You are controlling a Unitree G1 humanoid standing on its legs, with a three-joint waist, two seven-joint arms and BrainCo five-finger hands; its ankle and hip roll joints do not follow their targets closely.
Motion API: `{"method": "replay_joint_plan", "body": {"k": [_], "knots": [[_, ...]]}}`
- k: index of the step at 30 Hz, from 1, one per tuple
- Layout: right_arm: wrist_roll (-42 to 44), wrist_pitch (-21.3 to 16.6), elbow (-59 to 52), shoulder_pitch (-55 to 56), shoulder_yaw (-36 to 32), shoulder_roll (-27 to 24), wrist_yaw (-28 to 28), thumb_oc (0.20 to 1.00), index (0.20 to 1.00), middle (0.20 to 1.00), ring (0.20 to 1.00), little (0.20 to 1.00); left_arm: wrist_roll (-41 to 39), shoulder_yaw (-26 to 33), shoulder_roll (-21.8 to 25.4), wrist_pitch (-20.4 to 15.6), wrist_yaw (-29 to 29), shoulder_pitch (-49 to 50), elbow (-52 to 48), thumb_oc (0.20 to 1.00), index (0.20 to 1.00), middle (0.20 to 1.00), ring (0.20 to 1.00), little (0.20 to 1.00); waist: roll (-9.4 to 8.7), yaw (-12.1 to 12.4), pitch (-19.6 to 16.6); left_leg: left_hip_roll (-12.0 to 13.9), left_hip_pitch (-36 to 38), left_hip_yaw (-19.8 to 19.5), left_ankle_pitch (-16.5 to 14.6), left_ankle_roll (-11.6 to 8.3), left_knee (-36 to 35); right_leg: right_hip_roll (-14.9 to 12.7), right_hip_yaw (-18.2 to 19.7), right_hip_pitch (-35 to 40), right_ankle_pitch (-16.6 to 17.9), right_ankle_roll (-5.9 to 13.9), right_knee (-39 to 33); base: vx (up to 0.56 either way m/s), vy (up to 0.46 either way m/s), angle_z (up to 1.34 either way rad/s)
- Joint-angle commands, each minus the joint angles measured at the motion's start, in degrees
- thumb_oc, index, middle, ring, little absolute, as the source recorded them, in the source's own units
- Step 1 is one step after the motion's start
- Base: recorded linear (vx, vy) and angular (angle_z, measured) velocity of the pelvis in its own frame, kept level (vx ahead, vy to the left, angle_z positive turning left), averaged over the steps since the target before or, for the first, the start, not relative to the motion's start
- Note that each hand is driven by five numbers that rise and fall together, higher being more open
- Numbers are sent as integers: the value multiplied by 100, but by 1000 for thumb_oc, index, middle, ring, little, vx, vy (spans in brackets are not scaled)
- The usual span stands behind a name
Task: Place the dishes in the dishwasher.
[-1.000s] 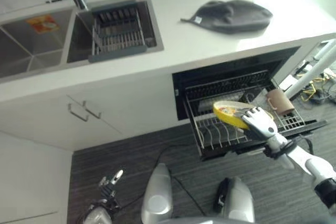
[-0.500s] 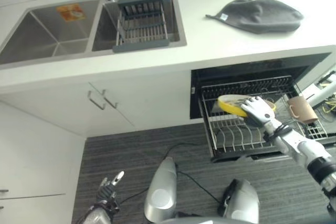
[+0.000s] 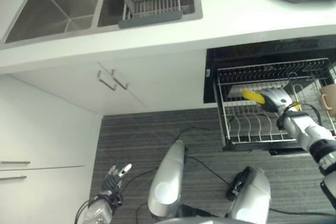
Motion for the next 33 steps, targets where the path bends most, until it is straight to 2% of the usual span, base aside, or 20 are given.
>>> {"method": "replay_joint_plan", "body": {"k": [1, 5, 8, 10, 11, 12, 18, 25, 27, 30, 33], "knots": [[278, 125, 357, -512, 107, 35, 52, 200, 200, 200, 200, 200, -133, -67, 403, -190, 1, 153, -229, 1000, 1000, 1000, 1000, 1000, -7, 140, -177, 123, -114, -170, 405, 1, -386, -55, 87, 66, 220, 20, 25, -113, 29, 1], [155, 225, 479, -750, 235, 78, 62, 200, 200, 200, 200, 200, -151, -134, 421, -197, 2, 92, -324, 1000, 1000, 1000, 1000, 1000, 26, 163, -184, 93, -206, -170, 416, 21, -398, -63, 130, -63, 236, 28, 39, -70, 34, -2], [341, 487, 701, -893, 278, 163, 252, 200, 200, 200, 200, 200, -137, -235, 433, -234, 26, 40, -408, 1000, 1000, 1000, 1000, 1000, 45, 202, -208, 76, -264, -171, 448, 46, -457, -57, 137, -123, 270, 20, -8, -58, 33, -3], [580, 508, 794, -925, 206, 220, 224, 200, 200, 200, 200, 200, -147, -280, 419, -276, 48, 21, -428, 1000, 1000, 1000, 1000, 1000, 56, 215, -203, 68, -284, -179, 477, 63, -508, -46, 136, -157, 294, 15, -33, -74, 19, 1], [645, 615, 861, -944, 121, 294, 413, 467, 467, 467, 467, 467, -141, -292, 416, -266, 65, -7, -449, 1000, 1000, 1000, 1000, 1000, 60, 228, -200, 66, -313, -180, 503, 66, -542, -44, 132, -188, 310, 11, -46, -86, 11, 2], [688, 726, 915, -946, 109, 336, 578, 1000, 1000, 1000, 1000, 1000, -147, -295, 415, -250, 64, -32, -453, 1000, 1000, 1000, 1000, 1000, 61, 237, -198, 60, -324, -180, 528, 69, -575, -39, 128, -197, 330, 14, -72, -83, 0, 0], [1126, 961, 1073, -1069, 60, 520, 1093, 1000, 1000, 1000, 1000, 1000, -106, -339, 428, -199, 34, -109, -530, 1000, 1000, 1000, 1000, 1000, 42, 304, -194, 57, -304, -194, 603, 108, -722, -17, 62, -165, 363, -31, -163, -59, -4, 3], [1734, 1036, 1016, -1200, -68, 575, 1413, 1000, 1000, 1000, 1000, 1000, -67, -345, 440, -117, 71, -158, -646, 1000, 1000, 1000, 1000, 1000, -14, 339, -198, 68, -279, -187, 667, 149, -827, 47, 7, -123, 401, -80, -246, -61, 2, 1], [2442, 1227, 819, -1188, -201, 563, 1668, 1000, 1000, 1000, 1000, 1000, -95, -326, 433, -47, 139, -187, -707, 1000, 1000, 1000, 1000, 1000, -53, 309, -201, 93, -222, -170, 702, 156, -915, 79, -1, -71, 430, -93, -316, -57, 38, -8], [4035, 1945, -55, -908, -745, 436, 1991, 1000, 1000, 1000, 1000, 1000, -123, -179, 357, -30, 241, -99, -790, 1000, 1000, 1000, 1000, 1000, -148, 200, -207, 180, -38, -118, 784, 164, -1167, 161, -3, 69, 486, -118, -481, -7, 53, -7], [4538, 2224, -813, -618, -1136, 268, 2176, 1000, 1000, 1000, 1000, 1000, -150, -67, 323, -24, 312, -22, -862, 1000, 1000, 1000, 1000, 1000, -221, 119, -197, 229, 57, -91, 853, 157, -1331, 222, -11, 170, 529, -122, -617, -6, 31, -9]]}}
